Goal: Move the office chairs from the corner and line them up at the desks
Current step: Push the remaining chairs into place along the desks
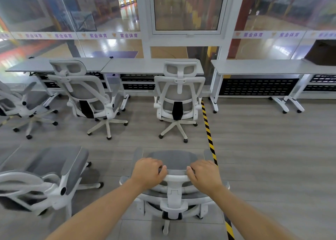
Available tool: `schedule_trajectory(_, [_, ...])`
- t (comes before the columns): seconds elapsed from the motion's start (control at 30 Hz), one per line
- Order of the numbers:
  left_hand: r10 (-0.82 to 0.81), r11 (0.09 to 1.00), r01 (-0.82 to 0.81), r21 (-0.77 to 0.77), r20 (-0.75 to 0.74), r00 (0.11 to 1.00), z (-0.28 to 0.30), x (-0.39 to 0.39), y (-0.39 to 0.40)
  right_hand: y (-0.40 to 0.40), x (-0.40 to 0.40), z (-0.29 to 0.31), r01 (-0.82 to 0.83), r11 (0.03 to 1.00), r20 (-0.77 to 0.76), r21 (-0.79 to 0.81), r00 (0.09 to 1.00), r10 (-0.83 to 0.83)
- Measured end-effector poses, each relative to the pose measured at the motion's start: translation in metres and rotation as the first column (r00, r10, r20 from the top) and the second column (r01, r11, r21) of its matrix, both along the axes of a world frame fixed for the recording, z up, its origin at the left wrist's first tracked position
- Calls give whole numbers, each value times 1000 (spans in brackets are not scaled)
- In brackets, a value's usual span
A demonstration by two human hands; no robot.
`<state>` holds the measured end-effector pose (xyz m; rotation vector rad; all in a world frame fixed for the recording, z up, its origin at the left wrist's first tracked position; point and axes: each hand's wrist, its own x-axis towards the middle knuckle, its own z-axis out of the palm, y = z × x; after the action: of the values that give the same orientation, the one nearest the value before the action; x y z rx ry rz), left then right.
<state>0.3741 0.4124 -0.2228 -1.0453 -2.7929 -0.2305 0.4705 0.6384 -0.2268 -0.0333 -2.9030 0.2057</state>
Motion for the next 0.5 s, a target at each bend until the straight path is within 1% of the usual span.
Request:
schedule_trajectory(0.2, [14, 1000, -14, -3, 31, 999, -5, -7, -1, -1, -4, 0, 18, 999, -30, 47, 999, -17])
schedule_trajectory(0.5, [31, 1000, -31, -6, 28, 999, -1, -13, 0, -1, -11, 0, -8, 1000, -46, 2, 999, 8])
